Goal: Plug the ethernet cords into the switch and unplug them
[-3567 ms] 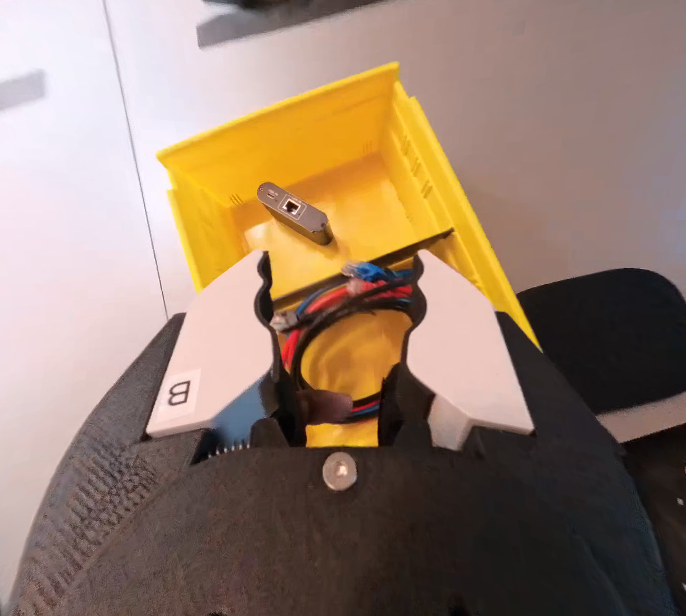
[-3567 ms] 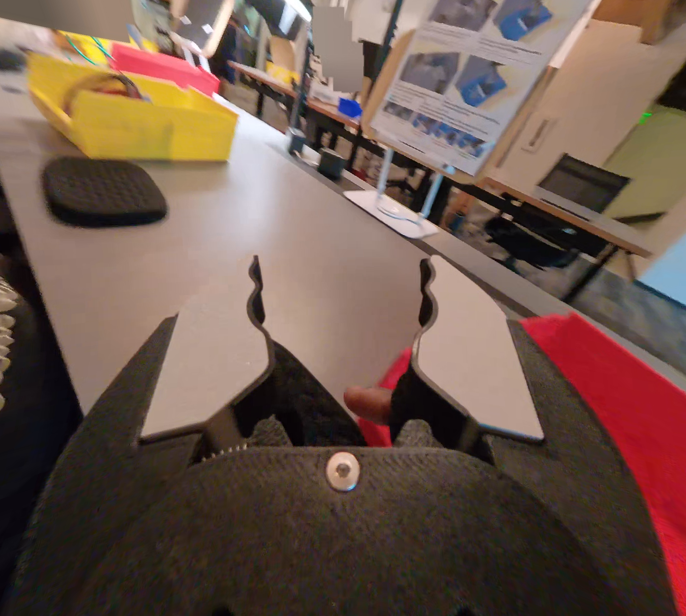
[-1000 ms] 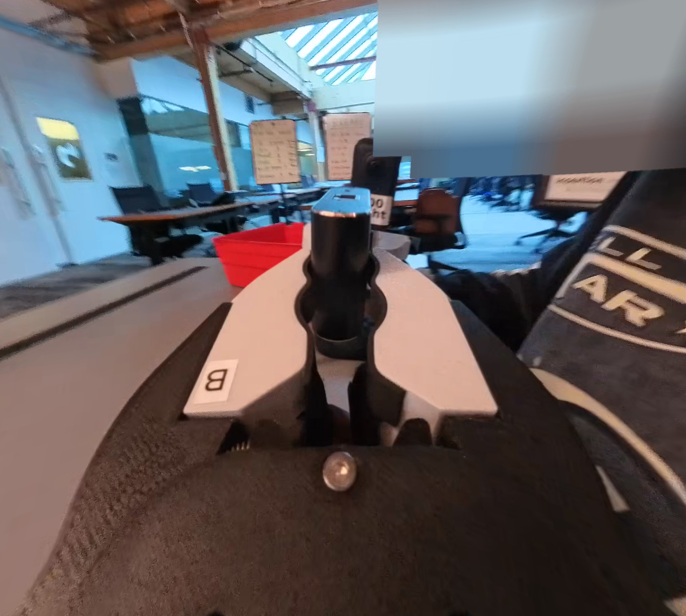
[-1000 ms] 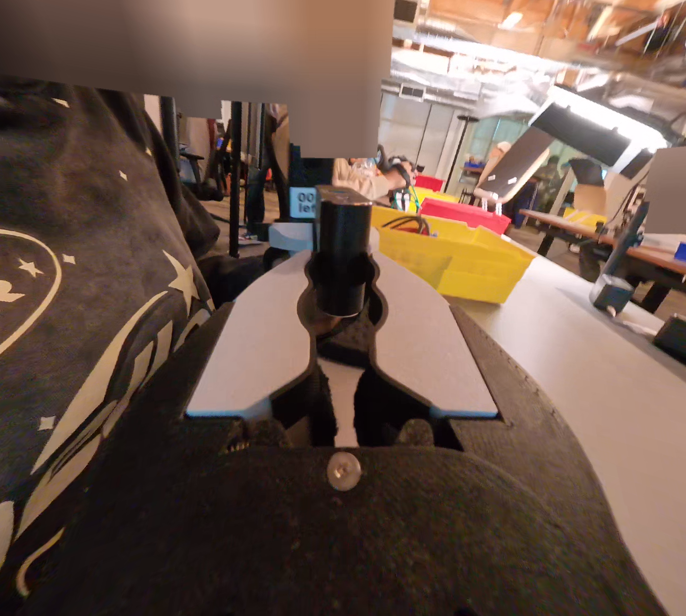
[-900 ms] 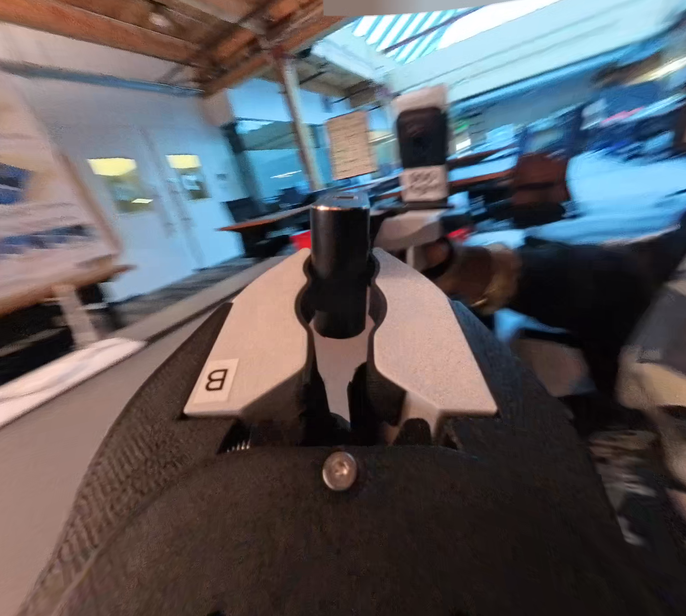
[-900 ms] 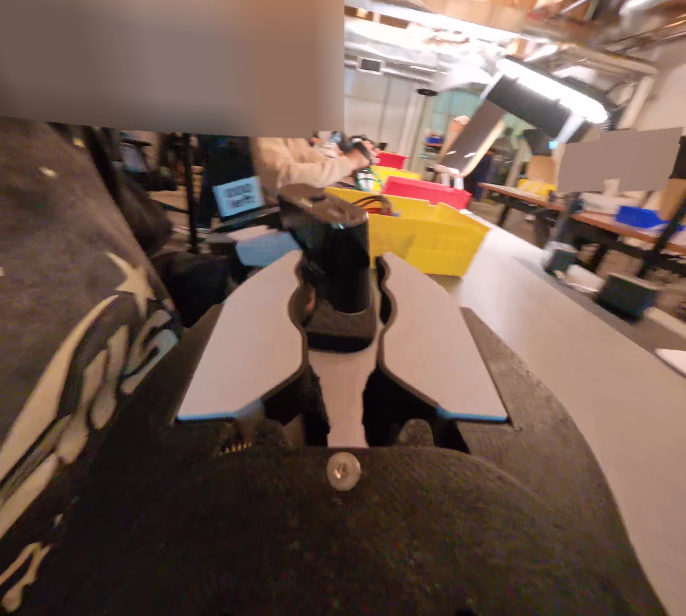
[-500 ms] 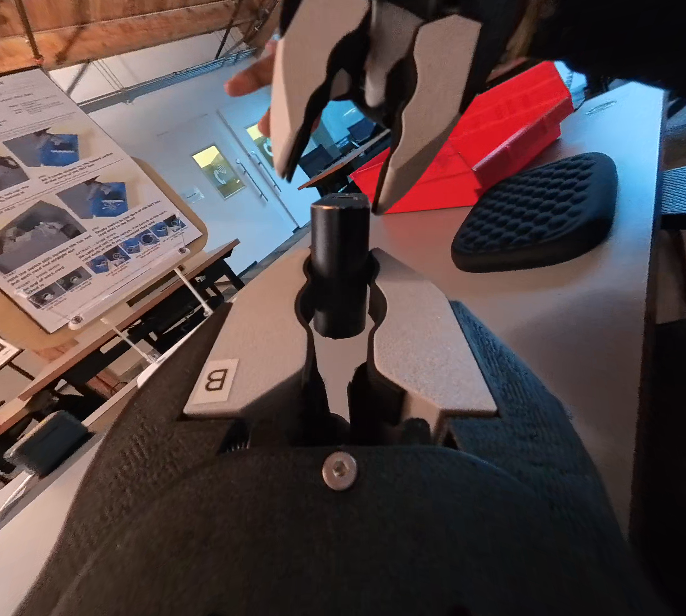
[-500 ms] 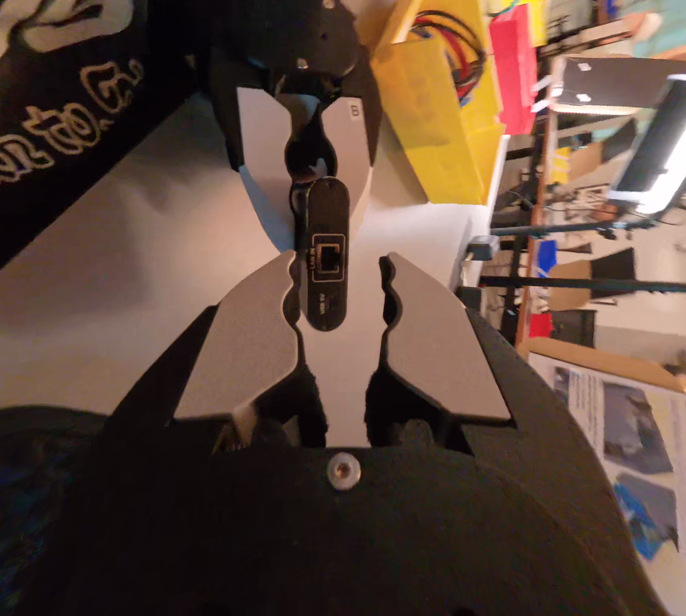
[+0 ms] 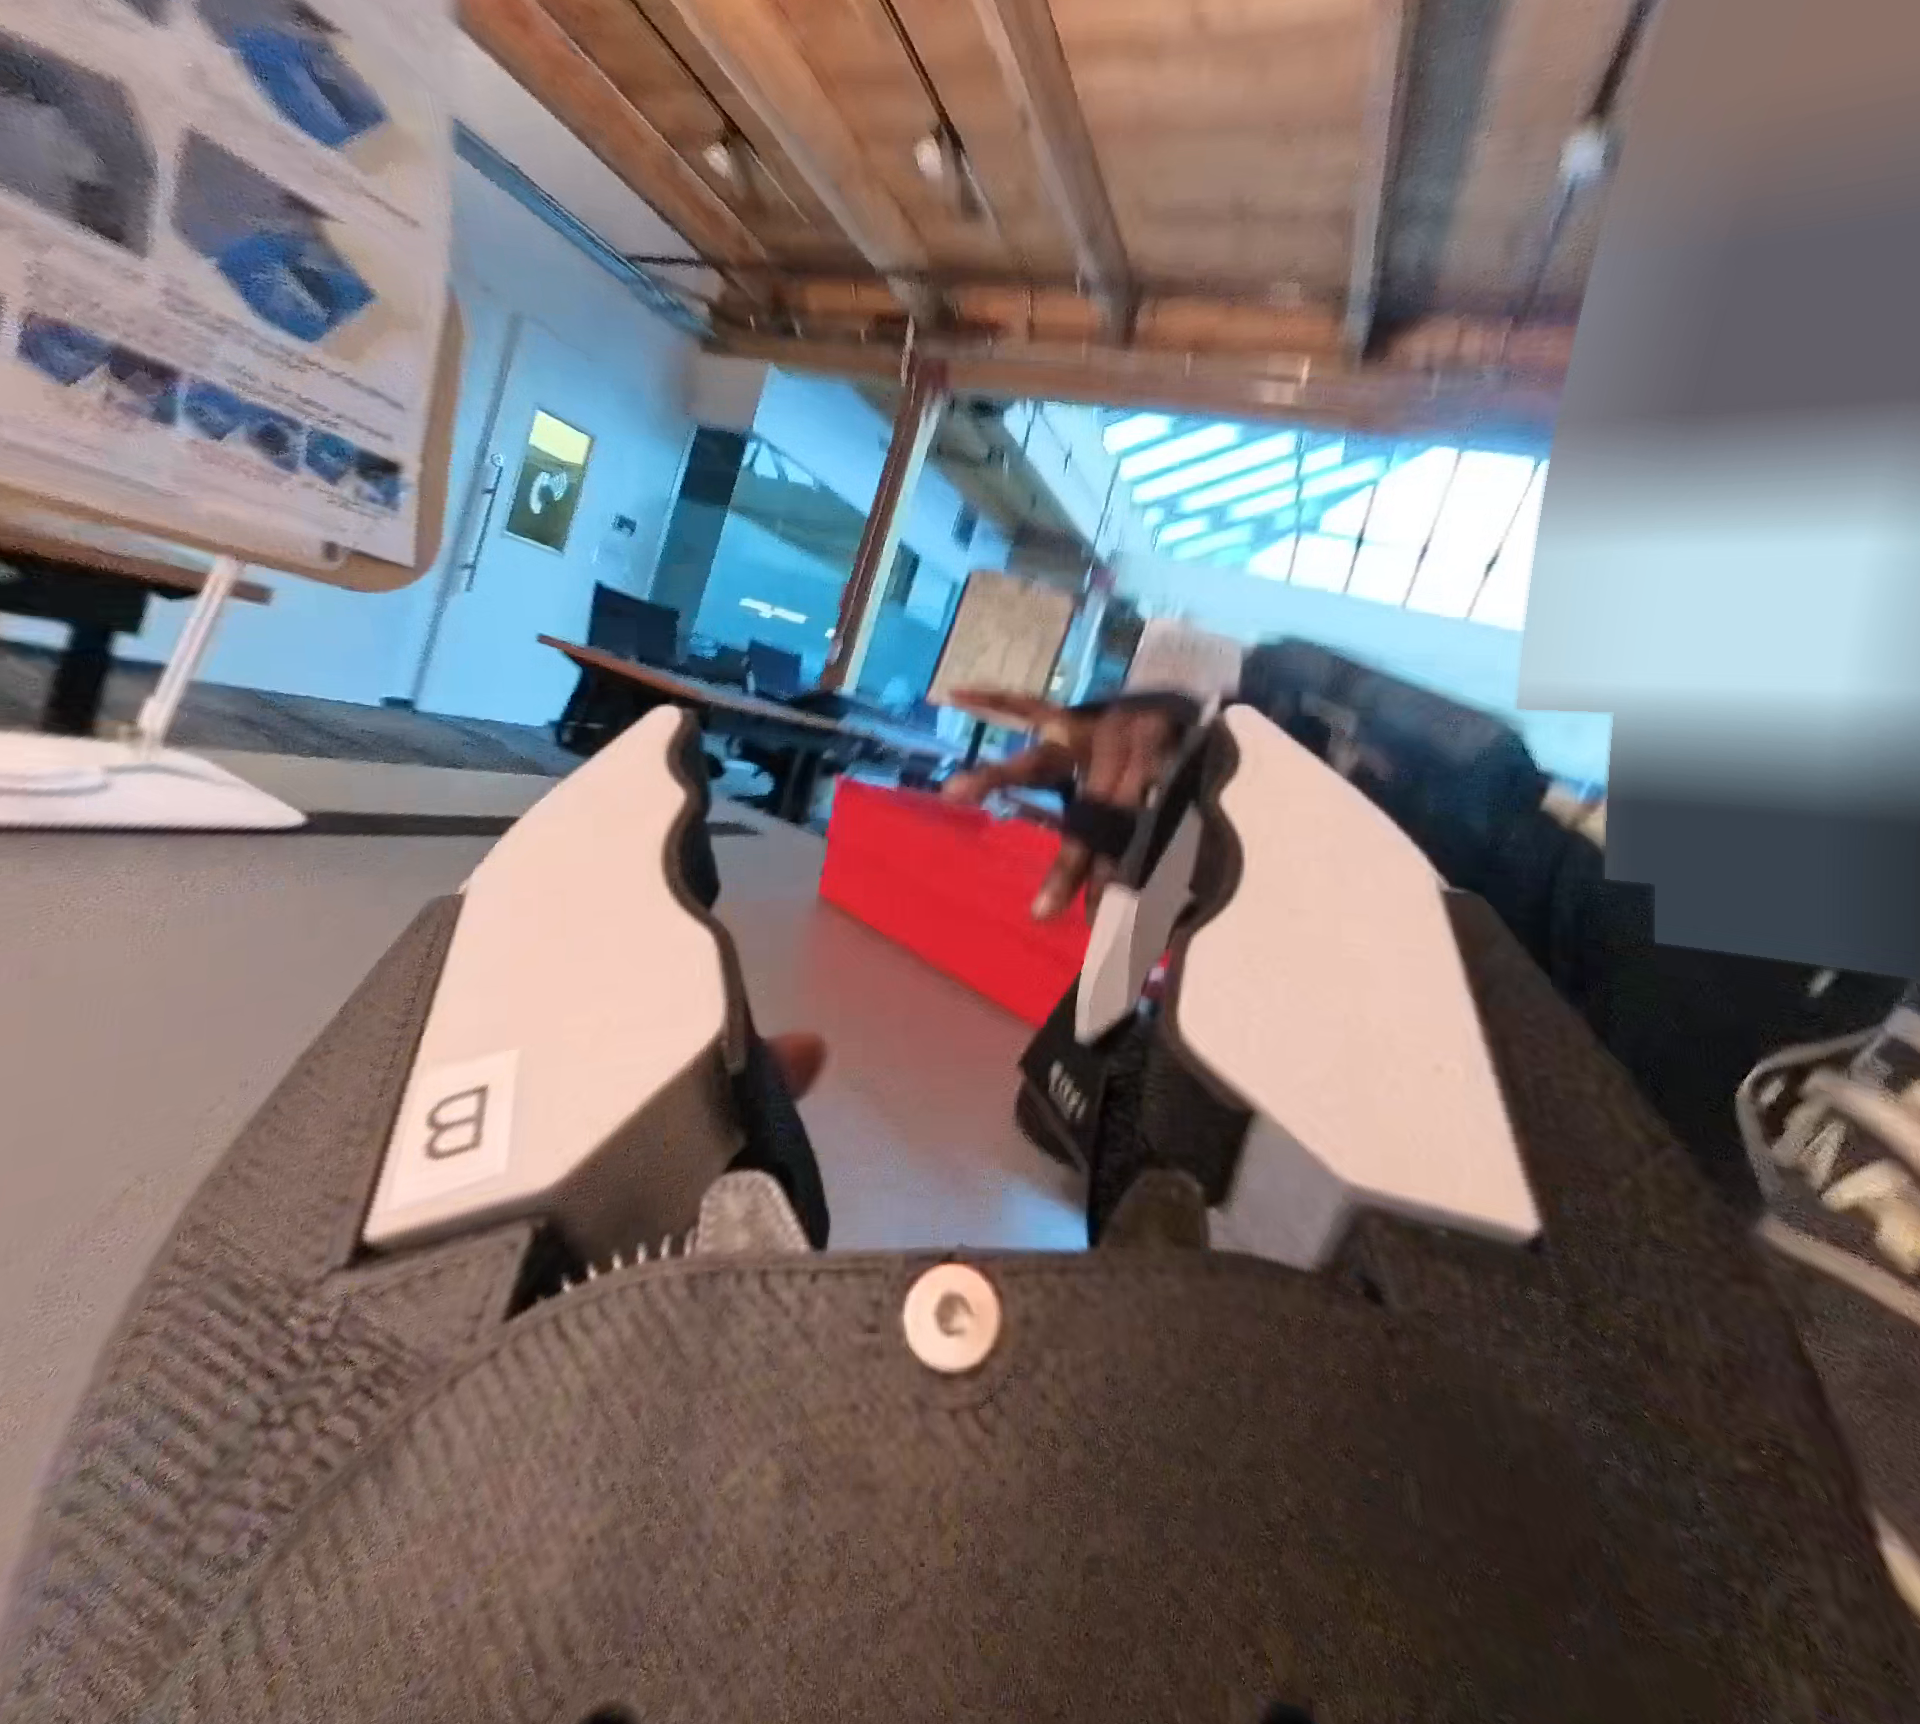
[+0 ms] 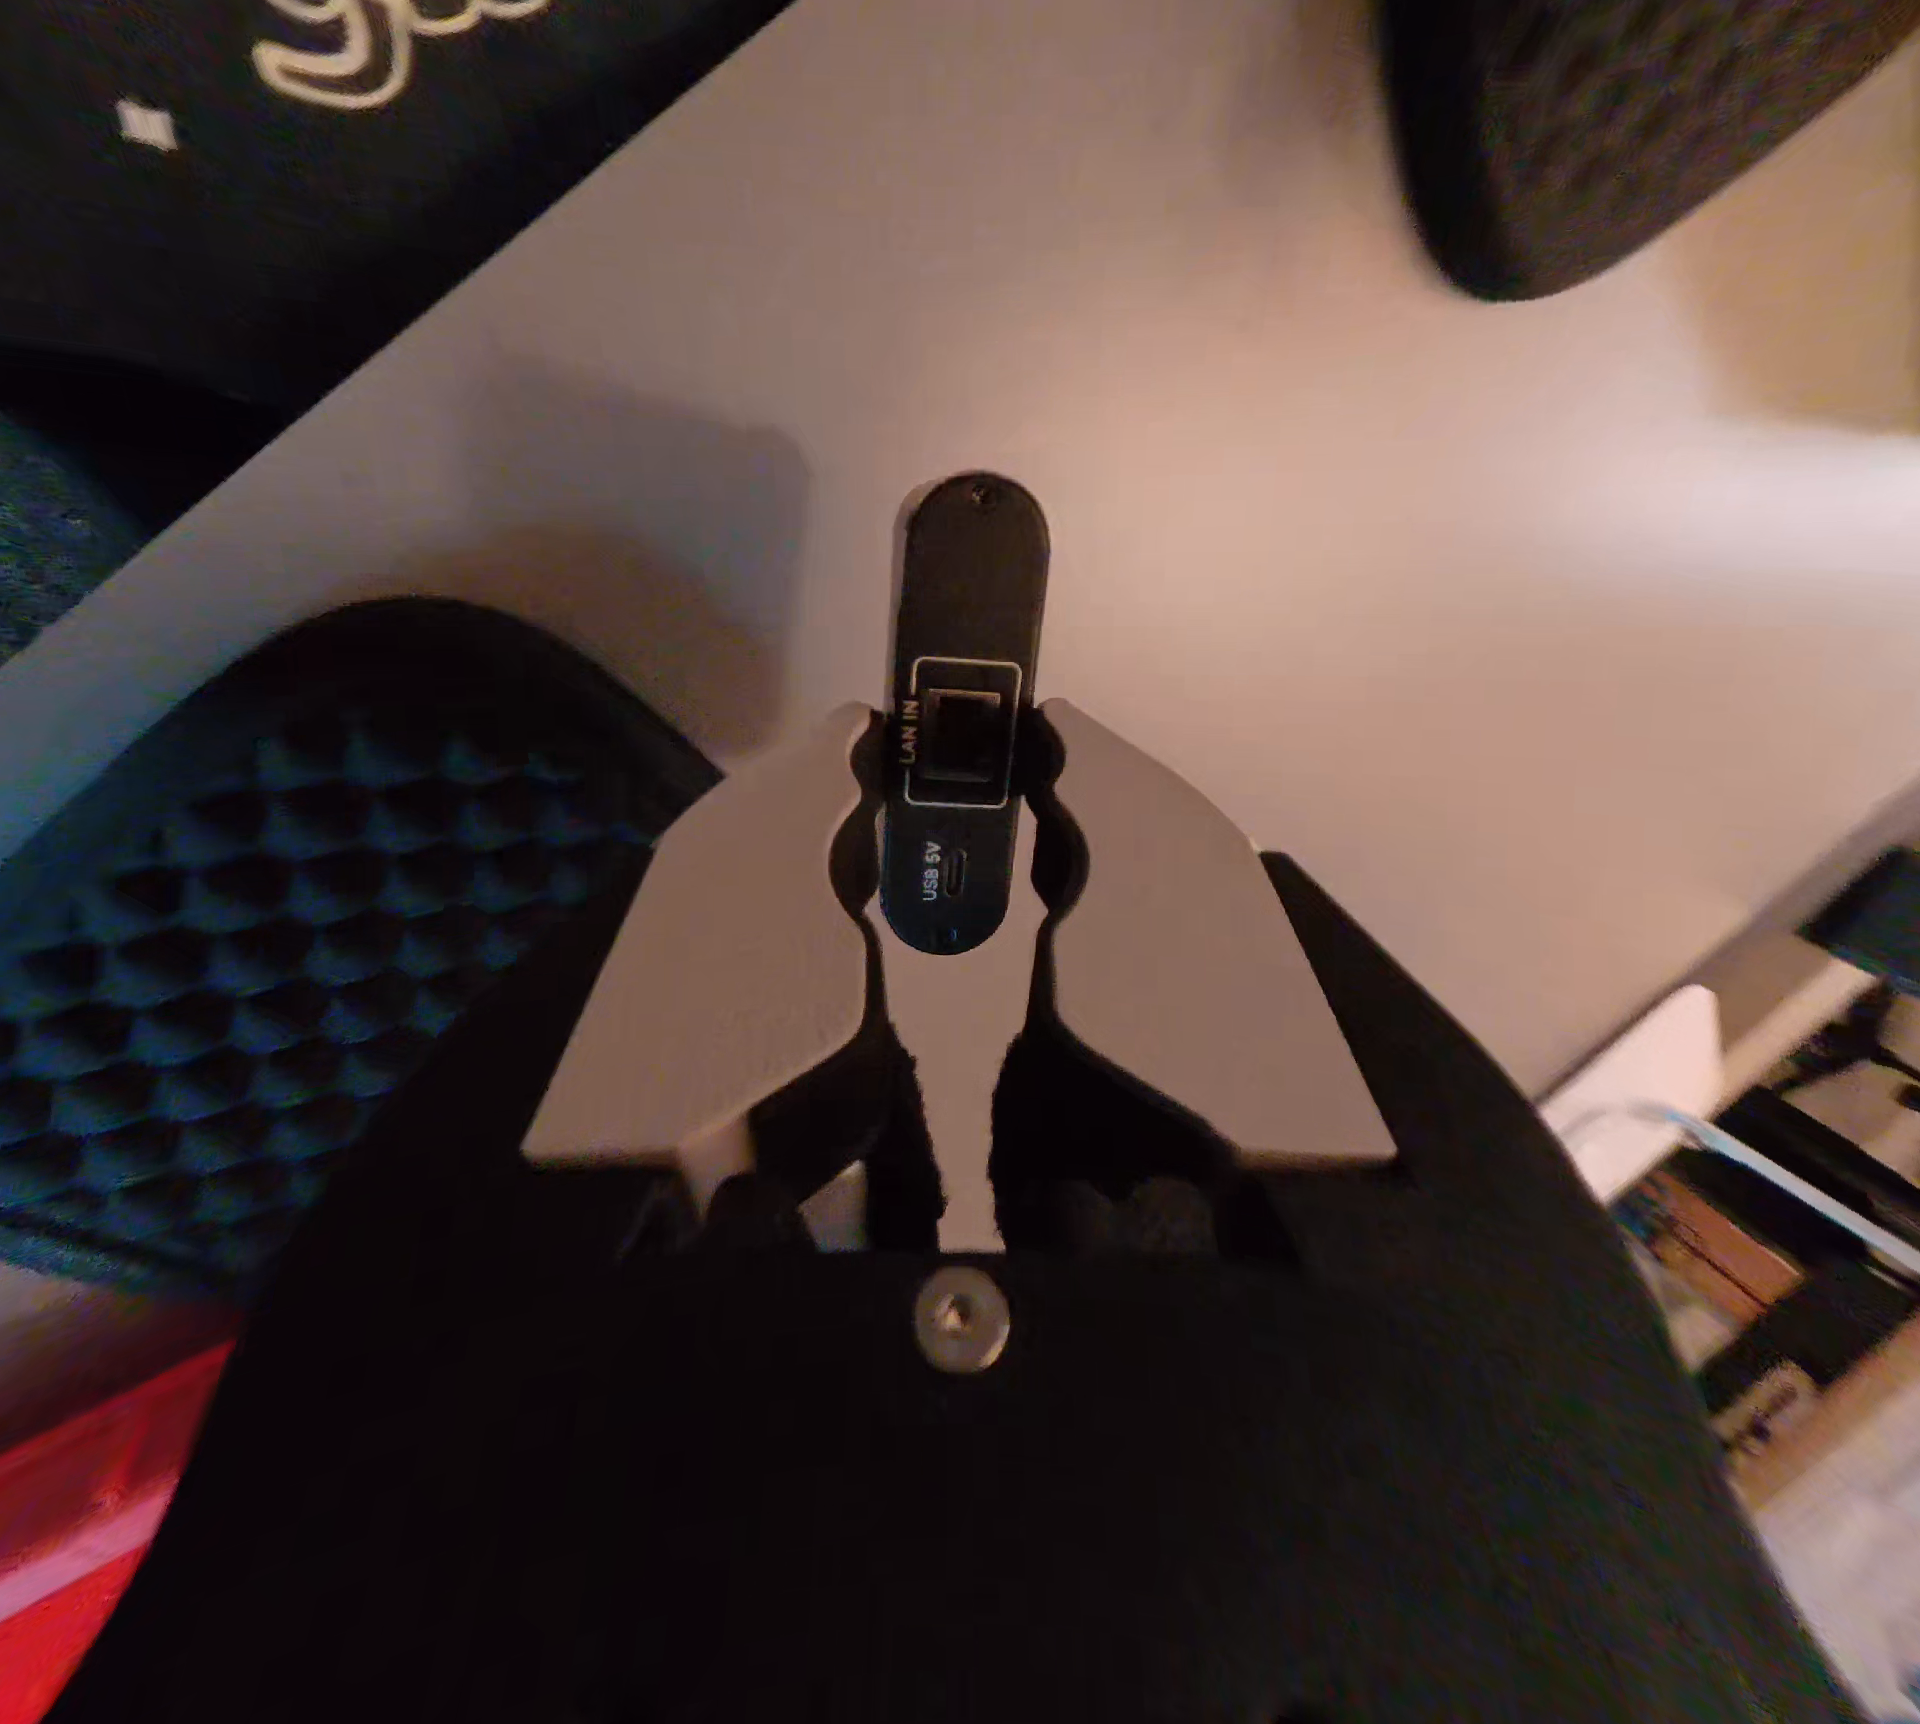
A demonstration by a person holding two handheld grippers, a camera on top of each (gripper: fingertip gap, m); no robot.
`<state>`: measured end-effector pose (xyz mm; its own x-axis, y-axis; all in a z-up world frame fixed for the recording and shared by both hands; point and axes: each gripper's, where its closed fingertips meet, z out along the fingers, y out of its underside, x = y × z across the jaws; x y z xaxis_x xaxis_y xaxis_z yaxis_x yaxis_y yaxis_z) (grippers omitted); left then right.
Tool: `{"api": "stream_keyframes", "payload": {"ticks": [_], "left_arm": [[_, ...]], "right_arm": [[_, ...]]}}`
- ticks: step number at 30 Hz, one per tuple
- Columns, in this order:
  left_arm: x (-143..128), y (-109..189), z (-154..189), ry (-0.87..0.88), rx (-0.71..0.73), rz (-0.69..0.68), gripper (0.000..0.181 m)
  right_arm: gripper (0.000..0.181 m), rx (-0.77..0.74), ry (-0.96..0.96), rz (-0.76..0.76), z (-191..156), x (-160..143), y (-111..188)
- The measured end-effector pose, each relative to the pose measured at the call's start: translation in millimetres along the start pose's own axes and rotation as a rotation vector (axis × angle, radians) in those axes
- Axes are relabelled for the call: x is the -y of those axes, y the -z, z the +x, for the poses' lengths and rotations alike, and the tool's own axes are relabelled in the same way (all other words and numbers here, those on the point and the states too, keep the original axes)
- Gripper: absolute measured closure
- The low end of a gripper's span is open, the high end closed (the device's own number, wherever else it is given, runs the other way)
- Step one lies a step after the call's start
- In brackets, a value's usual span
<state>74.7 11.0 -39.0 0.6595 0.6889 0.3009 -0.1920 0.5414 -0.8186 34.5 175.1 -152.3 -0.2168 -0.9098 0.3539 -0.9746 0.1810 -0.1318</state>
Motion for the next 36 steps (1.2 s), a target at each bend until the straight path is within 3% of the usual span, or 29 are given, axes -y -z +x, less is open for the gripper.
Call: {"api": "stream_keyframes", "payload": {"ticks": [2,5,11,17,19,22,25,27,30,33,36], "left_arm": [[11,9,-16,0.067,0.031,0.051,0.088],[15,15,-28,0.017,0.081,0.089,0.087],[5,13,-25,-0.012,0.064,0.045,0.087],[1,13,-23,-0.045,0.06,0.017,0.087],[0,13,-24,-0.054,0.066,0.01,0.087],[-2,13,-22,-0.076,0.064,0.002,0.087],[-3,12,-21,-0.09,0.063,-0.005,0.085],[-4,11,-20,-0.112,0.062,-0.013,0.084],[-8,8,-16,-0.139,0.056,-0.042,0.076],[-7,5,-8,-0.168,0.037,-0.056,0.068],[9,4,2,-0.223,0.032,-0.042,0.068]], "right_arm": [[0.157,0.053,-0.001,0.024,-11,-3,-6],[0.157,0.123,0.032,0.038,-21,-4,-15],[0.157,0.273,0.086,0.005,-29,-9,-28],[0.156,0.259,0.094,-0.044,-25,-12,-31],[0.142,0.201,0.062,-0.048,-21,-10,-28],[0.127,0.034,-0.032,-0.035,-7,-7,-15],[0.103,-0.261,-0.205,0.06,20,-2,15],[0.078,-0.525,-0.38,0.23,40,5,46],[0.036,-0.925,-0.56,0.65,52,18,105],[0.036,-1.267,-0.601,0.953,34,13,148],[0.036,-1.388,-0.688,0.997,13,-2,141]]}}
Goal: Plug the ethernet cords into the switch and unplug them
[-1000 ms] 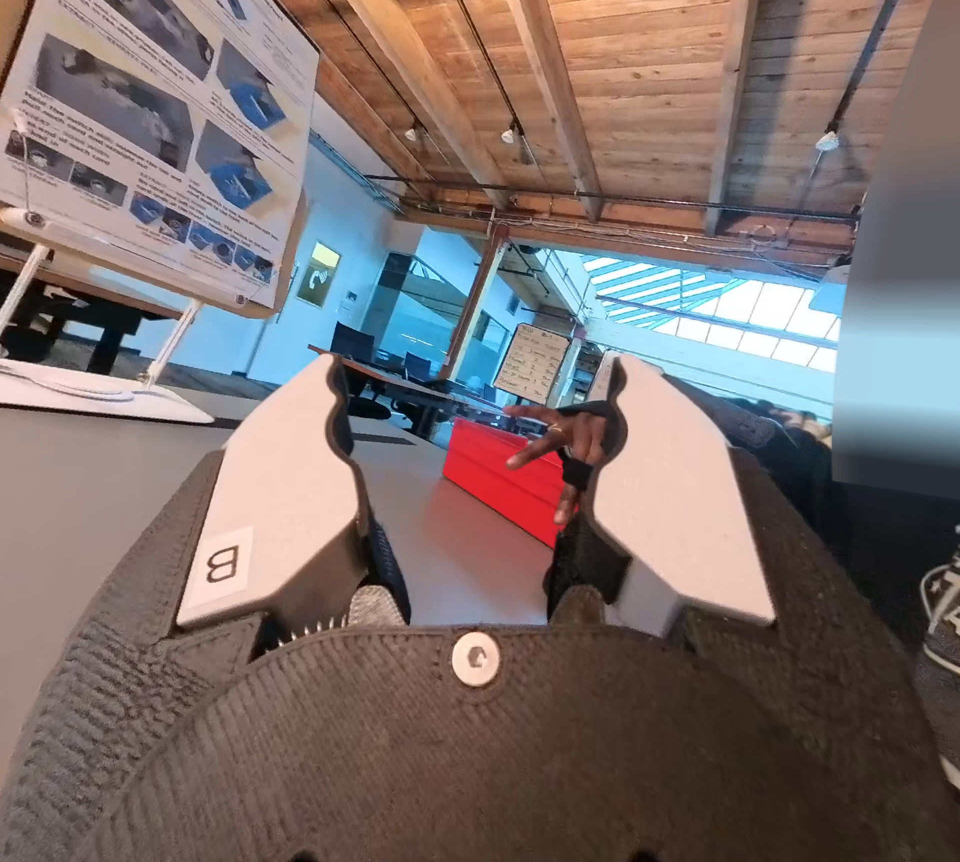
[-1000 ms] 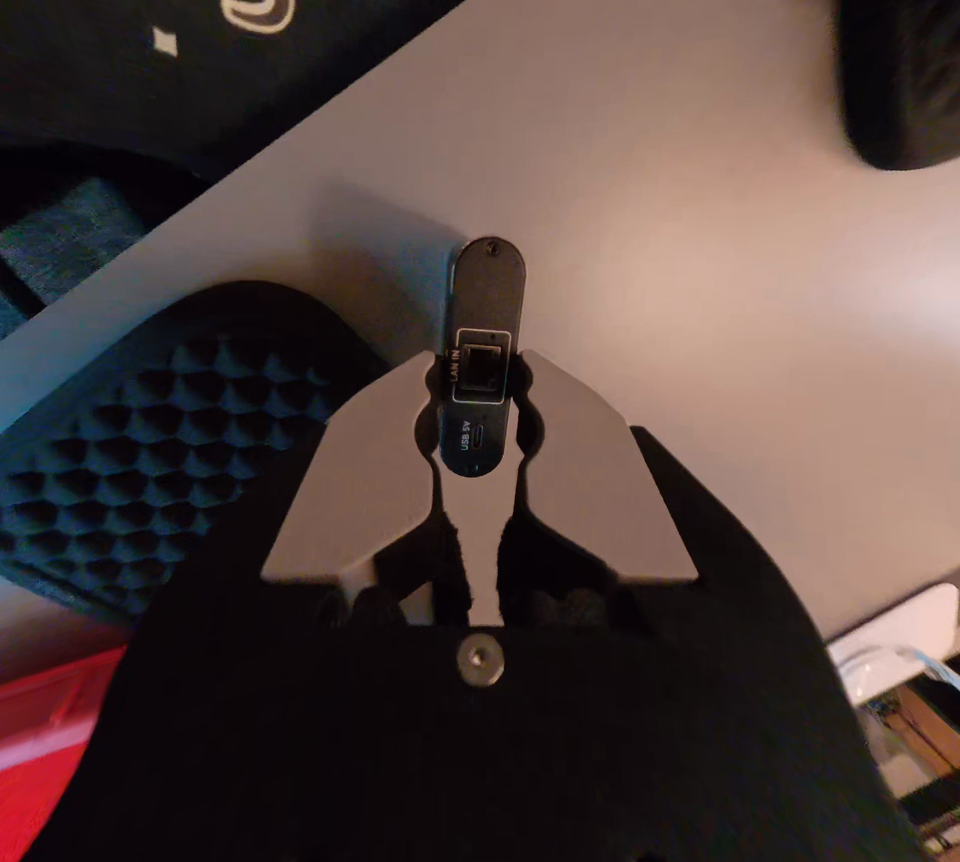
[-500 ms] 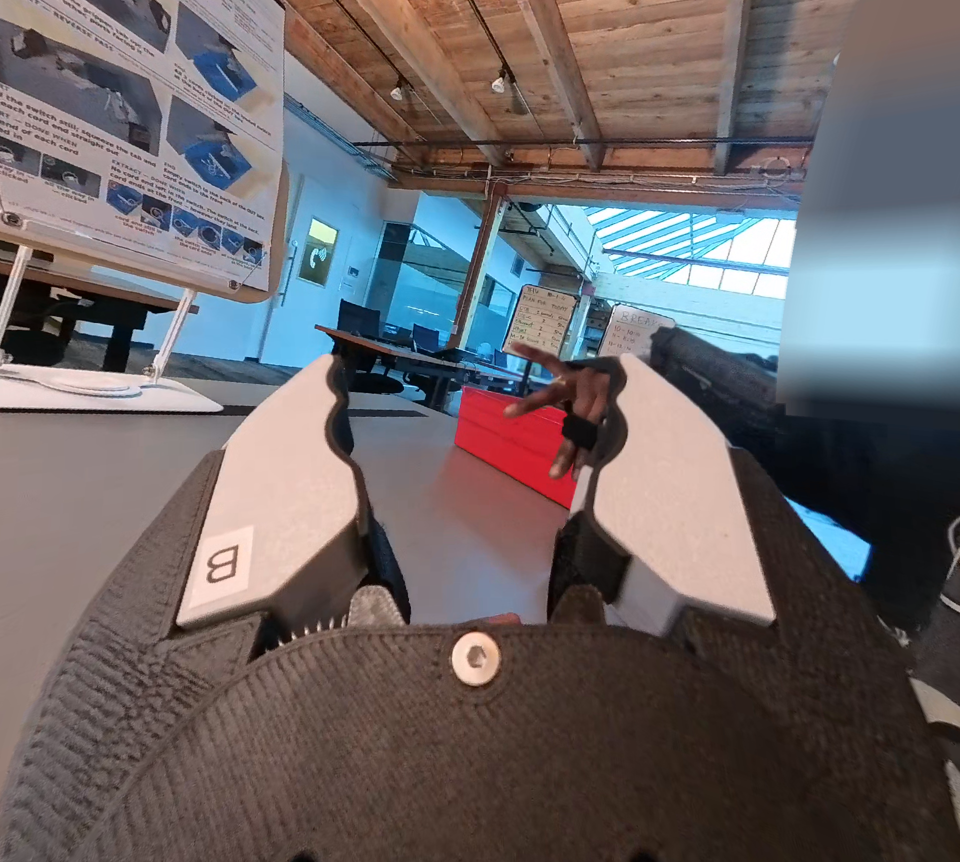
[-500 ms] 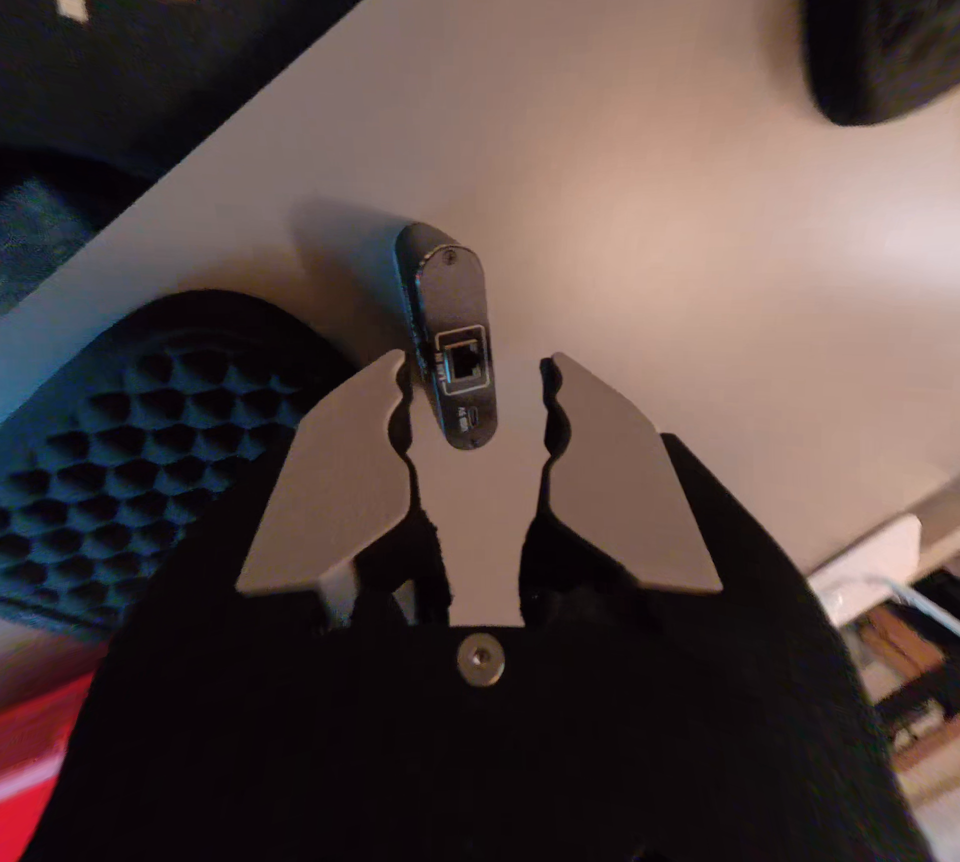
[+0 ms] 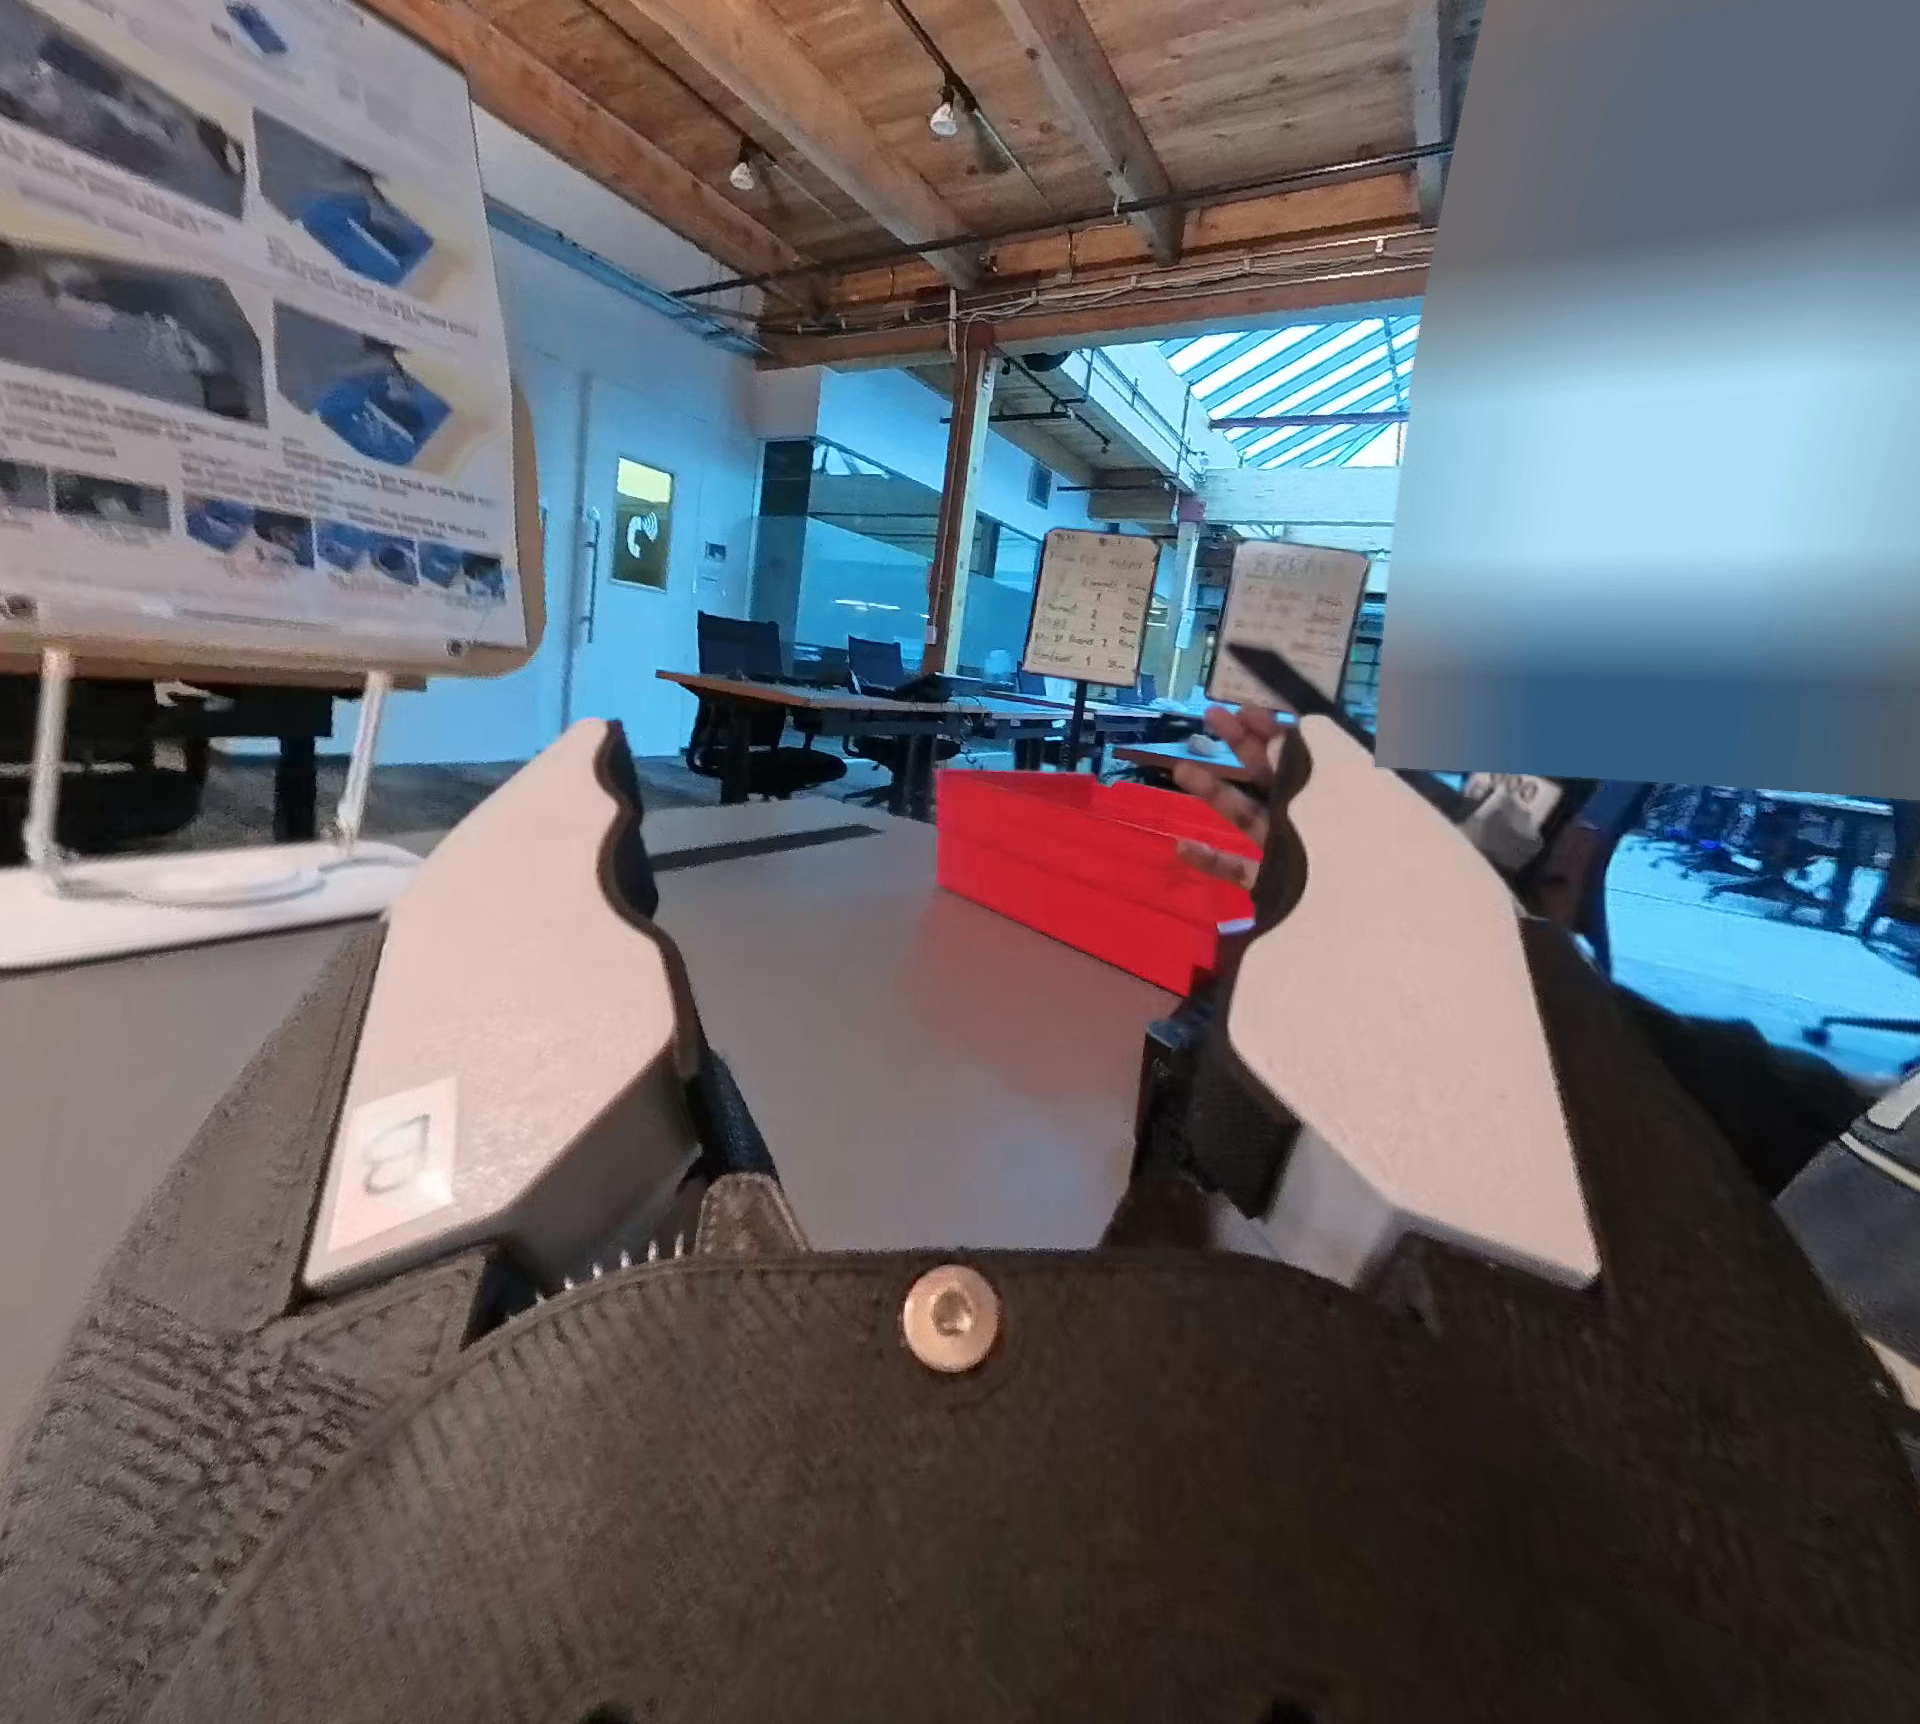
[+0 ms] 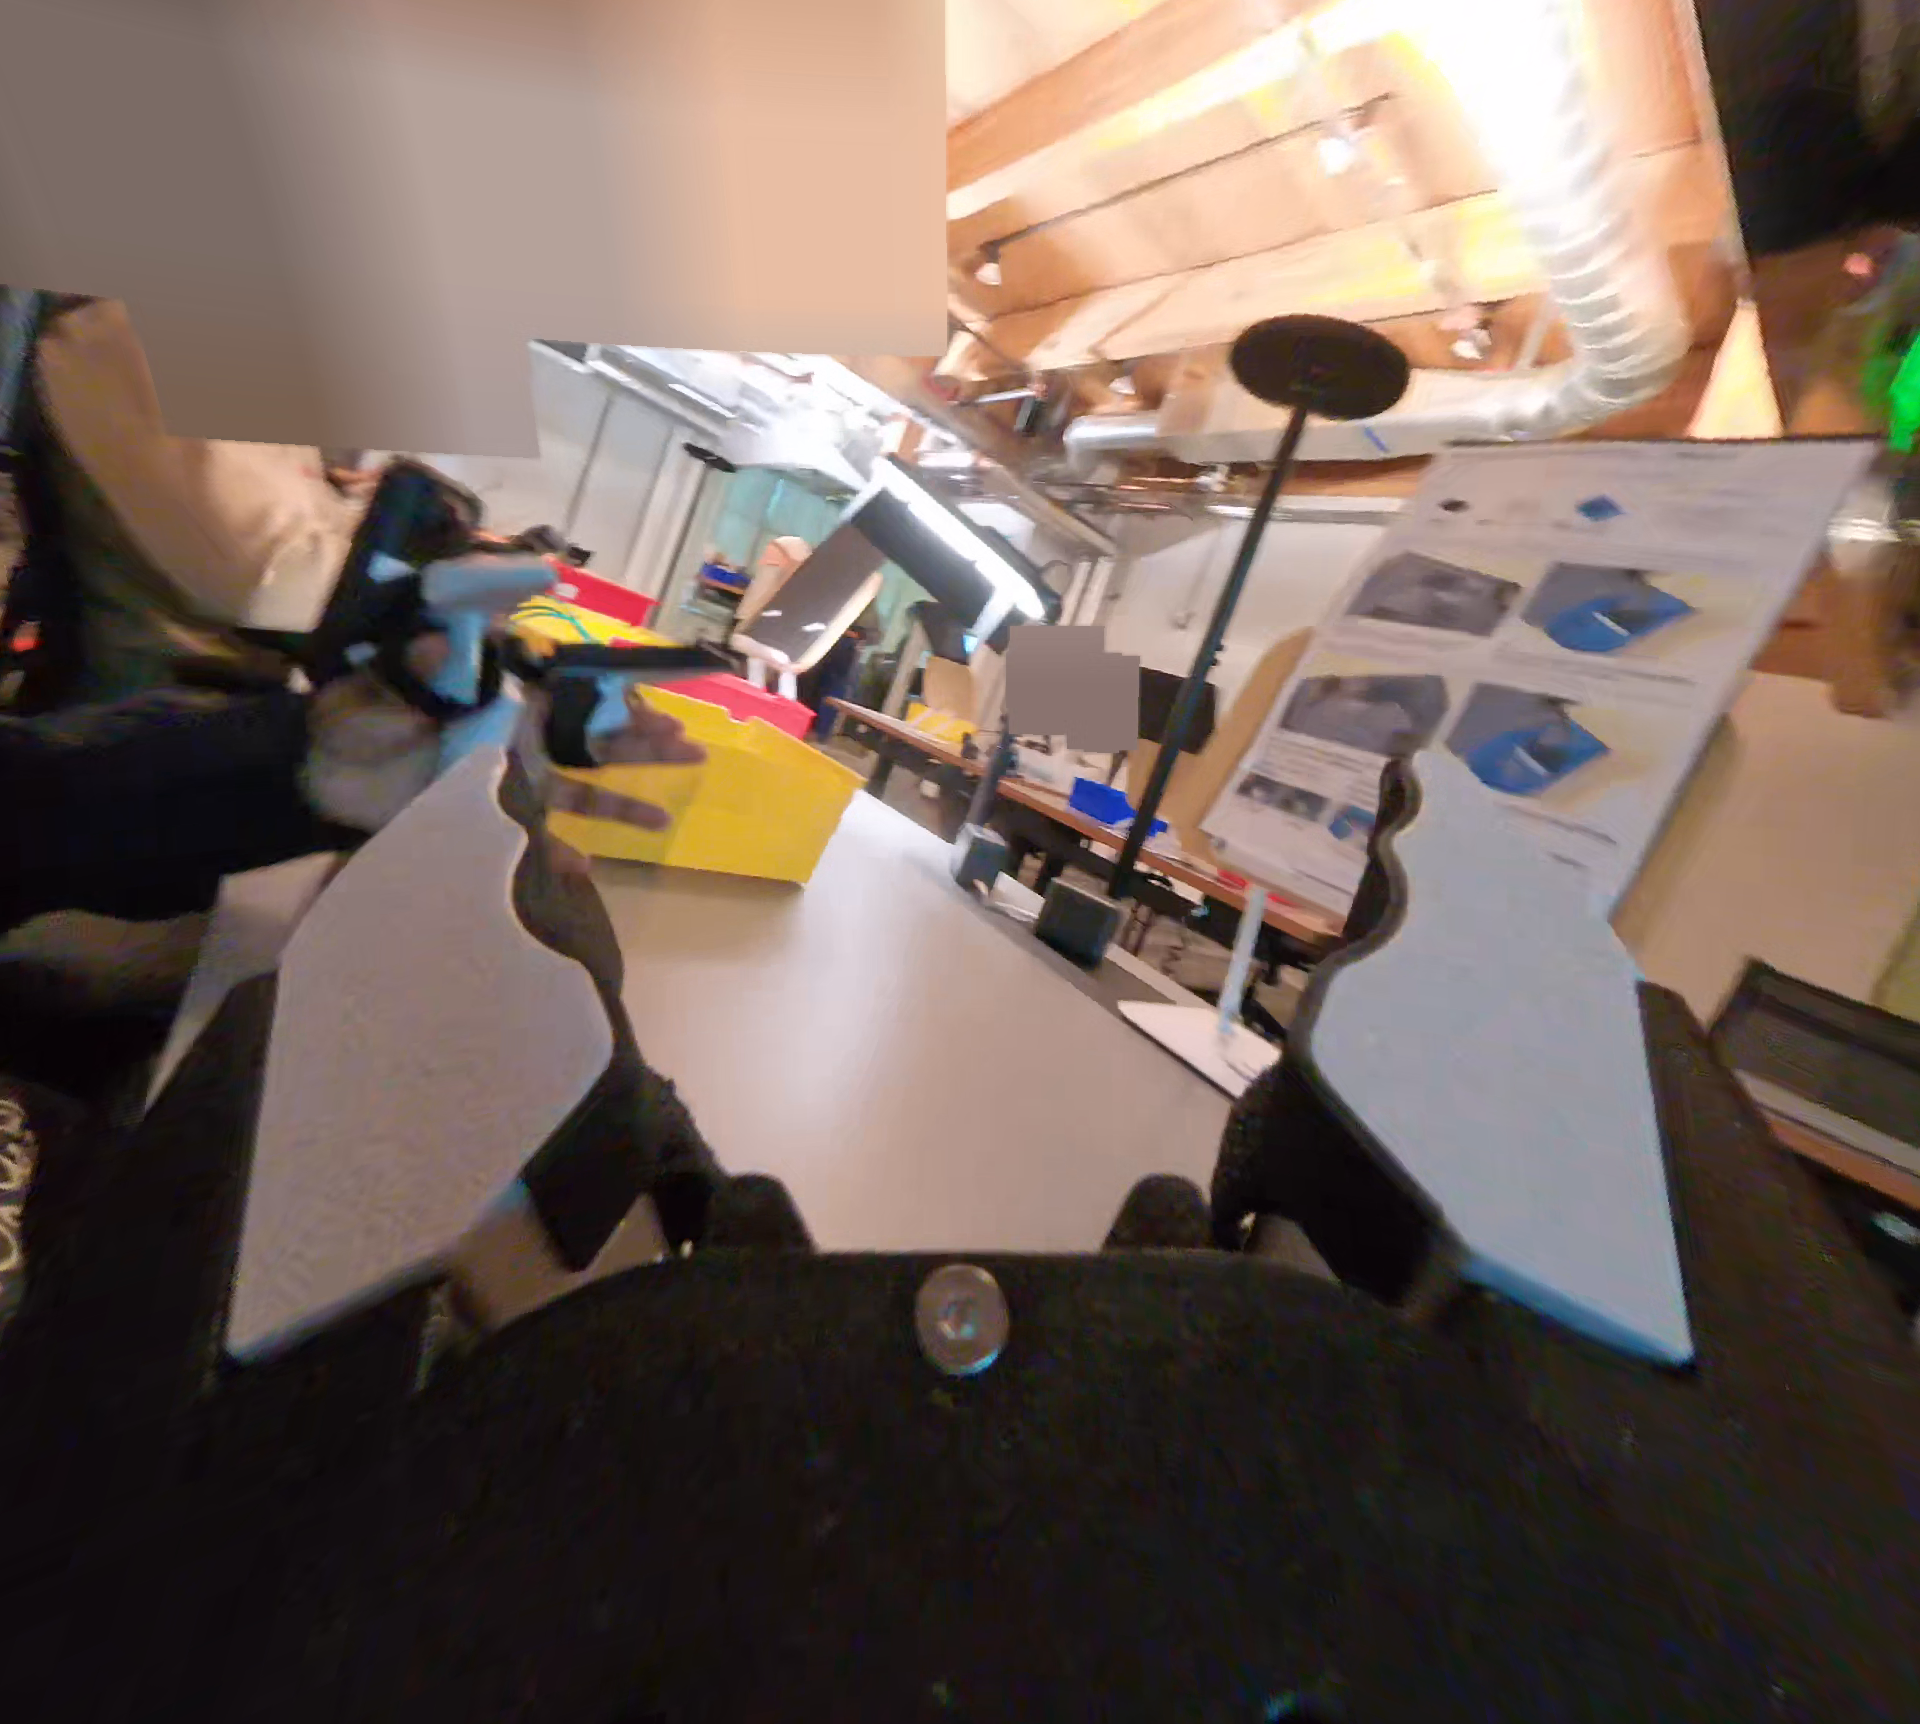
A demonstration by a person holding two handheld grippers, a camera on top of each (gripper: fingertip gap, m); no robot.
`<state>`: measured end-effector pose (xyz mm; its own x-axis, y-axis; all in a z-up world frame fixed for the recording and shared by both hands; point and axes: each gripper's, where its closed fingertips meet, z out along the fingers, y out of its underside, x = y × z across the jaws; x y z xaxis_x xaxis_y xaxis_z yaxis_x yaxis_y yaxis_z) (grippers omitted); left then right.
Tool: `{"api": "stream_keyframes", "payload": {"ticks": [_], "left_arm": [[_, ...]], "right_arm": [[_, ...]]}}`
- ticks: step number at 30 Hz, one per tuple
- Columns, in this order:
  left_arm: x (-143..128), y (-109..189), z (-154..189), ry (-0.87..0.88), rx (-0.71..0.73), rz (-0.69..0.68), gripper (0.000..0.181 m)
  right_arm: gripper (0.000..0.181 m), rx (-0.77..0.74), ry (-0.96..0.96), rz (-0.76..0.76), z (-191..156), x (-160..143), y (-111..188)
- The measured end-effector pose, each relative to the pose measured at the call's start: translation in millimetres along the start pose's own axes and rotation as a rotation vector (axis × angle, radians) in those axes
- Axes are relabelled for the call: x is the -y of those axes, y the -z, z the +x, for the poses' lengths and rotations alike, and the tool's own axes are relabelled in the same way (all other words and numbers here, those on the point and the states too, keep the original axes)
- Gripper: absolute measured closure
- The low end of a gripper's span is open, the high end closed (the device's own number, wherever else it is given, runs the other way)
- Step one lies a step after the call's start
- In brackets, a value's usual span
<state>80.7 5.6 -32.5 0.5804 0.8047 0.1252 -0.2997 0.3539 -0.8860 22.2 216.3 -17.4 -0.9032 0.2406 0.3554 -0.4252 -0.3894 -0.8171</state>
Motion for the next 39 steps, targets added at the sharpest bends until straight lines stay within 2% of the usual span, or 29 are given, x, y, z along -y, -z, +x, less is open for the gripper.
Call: {"api": "stream_keyframes", "payload": {"ticks": [4,8,11,13,15,17,18,23,27,33,37,39], "left_arm": [[38,8,2,-0.137,0.035,-0.021,0.071],[87,40,-27,-0.374,0.231,-0.123,0.089],[113,85,-68,-0.541,0.445,-0.304,0.101],[128,122,-107,-0.733,0.614,-0.482,0.104],[124,158,-144,-0.88,0.655,-0.749,0.107],[103,192,-175,-0.844,0.626,-1.044,0.11],[97,204,-190,-0.825,0.622,-1.132,0.112],[77,228,-244,-0.906,0.539,-1.352,0.126],[66,229,-254,-0.897,0.463,-1.387,0.157],[67,232,-252,-0.94,0.456,-1.415,0.167],[91,227,-239,-1.001,0.524,-1.354,0.168],[115,217,-229,-1.051,0.604,-1.252,0.168]], "right_arm": [[0.037,-0.135,-0.025,0.001,8,-22,29],[0.046,-0.19,-0.059,0.07,20,-12,37],[0.047,-0.198,-0.11,0.092,23,-12,39],[0.05,-0.204,-0.108,0.101,24,-11,40],[0.051,-0.202,-0.111,0.097,23,-12,39],[0.052,-0.195,-0.116,0.092,22,-13,38],[0.052,-0.193,-0.115,0.087,22,-14,38],[0.053,-0.181,-0.118,0.066,20,-19,36],[0.055,-0.17,-0.121,0.057,18,-20,35],[0.057,-0.159,-0.104,0.034,15,-24,33],[0.059,-0.154,-0.101,0.021,14,-27,32],[0.06,-0.151,-0.103,0.017,13,-27,31]]}}
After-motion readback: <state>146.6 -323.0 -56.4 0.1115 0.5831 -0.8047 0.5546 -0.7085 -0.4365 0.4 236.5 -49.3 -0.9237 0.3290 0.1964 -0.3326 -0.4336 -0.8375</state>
